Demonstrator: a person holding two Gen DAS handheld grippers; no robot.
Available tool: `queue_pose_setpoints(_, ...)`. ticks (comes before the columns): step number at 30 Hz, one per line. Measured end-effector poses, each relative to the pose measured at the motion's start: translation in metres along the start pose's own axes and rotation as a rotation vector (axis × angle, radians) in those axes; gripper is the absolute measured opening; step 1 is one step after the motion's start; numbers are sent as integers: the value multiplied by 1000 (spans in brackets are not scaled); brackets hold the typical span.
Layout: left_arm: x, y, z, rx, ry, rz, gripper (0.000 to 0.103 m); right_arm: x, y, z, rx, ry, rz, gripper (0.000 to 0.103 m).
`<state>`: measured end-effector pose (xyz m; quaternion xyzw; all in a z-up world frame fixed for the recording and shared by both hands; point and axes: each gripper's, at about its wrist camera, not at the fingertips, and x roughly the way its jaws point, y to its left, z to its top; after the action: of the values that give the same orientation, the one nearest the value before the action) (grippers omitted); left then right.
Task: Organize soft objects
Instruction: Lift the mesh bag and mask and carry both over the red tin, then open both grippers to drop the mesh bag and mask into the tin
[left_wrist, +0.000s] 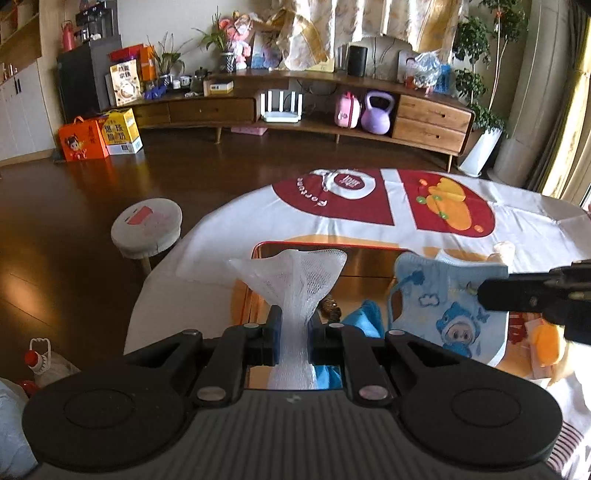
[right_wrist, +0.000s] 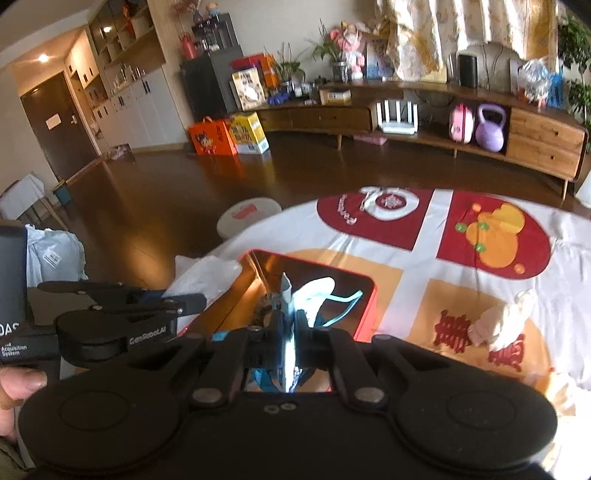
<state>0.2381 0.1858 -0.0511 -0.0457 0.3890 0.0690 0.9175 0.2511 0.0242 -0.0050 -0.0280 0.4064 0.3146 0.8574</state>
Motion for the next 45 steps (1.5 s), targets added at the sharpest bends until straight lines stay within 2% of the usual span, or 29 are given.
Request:
queue_pose_setpoints(16, 63, -3, -3, 15, 75, -39, 13, 60, 7, -9, -44, 119, 9, 5)
queue_pose_setpoints(26, 86, -4, -5, 23, 126, -50, 13, 76, 6, -17, -63, 150, 15, 5)
queue_pose_setpoints(34, 95, -7, -5, 34, 175, -58, 13, 74, 2, -18, -49, 154, 7, 13)
queue_pose_setpoints(45, 87, -5, -6, 18, 163, -32, 15, 62, 5, -18, -82, 148, -4, 25)
